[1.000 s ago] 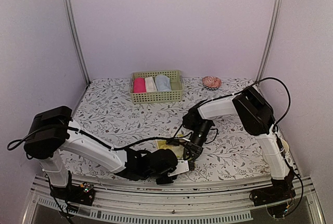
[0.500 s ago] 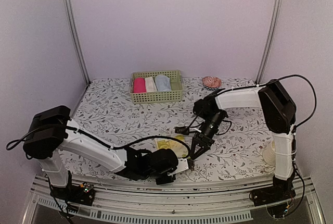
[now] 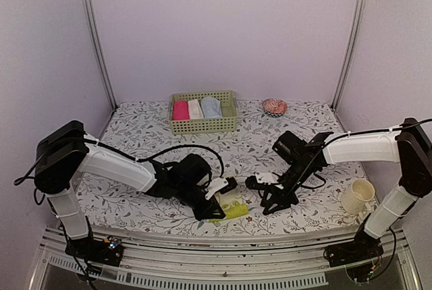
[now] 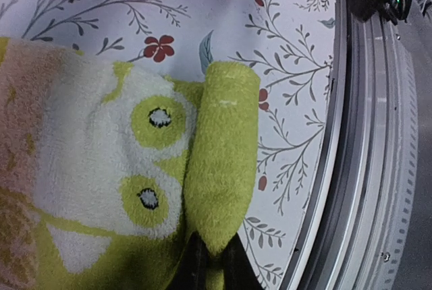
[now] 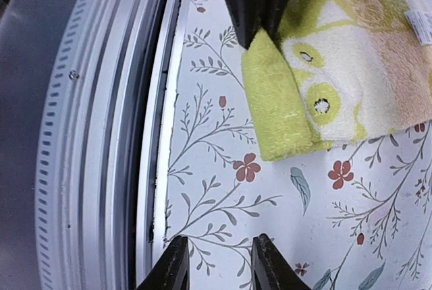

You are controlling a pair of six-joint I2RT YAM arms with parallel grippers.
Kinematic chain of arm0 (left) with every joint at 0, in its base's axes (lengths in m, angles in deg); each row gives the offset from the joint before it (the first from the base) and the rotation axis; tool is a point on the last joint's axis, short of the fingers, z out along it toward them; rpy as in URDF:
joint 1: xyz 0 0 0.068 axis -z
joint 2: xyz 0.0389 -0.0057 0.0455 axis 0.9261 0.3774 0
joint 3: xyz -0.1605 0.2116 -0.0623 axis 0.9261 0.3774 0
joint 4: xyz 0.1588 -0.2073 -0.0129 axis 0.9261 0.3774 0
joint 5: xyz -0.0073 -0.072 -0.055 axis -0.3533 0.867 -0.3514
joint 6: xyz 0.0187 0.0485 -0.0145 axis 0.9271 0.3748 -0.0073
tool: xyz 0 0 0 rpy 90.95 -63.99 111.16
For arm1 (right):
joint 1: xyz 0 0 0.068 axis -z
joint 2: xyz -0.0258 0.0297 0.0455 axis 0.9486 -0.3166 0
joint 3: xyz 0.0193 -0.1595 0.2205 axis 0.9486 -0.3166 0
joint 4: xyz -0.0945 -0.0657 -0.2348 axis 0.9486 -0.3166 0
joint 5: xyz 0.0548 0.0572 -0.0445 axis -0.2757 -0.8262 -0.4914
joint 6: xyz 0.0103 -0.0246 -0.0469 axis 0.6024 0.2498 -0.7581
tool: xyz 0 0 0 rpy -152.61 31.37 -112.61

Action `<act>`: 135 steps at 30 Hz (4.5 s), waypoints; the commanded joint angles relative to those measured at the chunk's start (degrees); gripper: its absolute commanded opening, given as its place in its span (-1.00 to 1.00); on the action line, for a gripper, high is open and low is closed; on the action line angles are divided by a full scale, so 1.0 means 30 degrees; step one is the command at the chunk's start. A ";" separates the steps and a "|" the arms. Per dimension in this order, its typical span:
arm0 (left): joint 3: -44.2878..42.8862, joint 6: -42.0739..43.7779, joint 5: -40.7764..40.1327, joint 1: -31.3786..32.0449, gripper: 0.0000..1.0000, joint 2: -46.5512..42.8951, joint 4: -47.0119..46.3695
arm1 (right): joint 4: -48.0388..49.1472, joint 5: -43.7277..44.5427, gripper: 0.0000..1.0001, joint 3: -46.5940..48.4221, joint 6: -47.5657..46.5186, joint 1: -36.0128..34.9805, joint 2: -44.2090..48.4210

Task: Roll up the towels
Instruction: Roll the towel at the center of the board.

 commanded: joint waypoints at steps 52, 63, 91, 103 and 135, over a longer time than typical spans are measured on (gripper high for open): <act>0.7407 0.0307 -0.9648 0.4932 -0.08 -0.9469 -0.2302 | -0.9796 -0.4221 -0.92 1.5442 0.0756 -0.1677 -1.7129; 0.3269 0.5774 -1.2934 0.5878 0.05 -0.3303 -0.2438 | -0.9654 -0.3997 -0.91 1.4889 0.0869 -0.1643 -1.6819; 0.2490 0.0606 -0.3870 0.3295 -0.82 -0.1238 -0.1409 | -0.3340 -0.3405 -0.38 0.5173 -0.0382 0.1489 -0.1585; 0.0574 -0.2666 0.3940 0.0010 -0.79 0.1154 -0.0860 | 0.4350 0.5571 -0.26 -0.1418 0.0091 -0.4328 0.2977; 0.5253 -0.2755 -0.3036 -0.0464 -0.03 -0.7449 -0.1759 | -0.1410 -0.1558 -0.92 0.4492 0.0514 -0.3232 -0.6538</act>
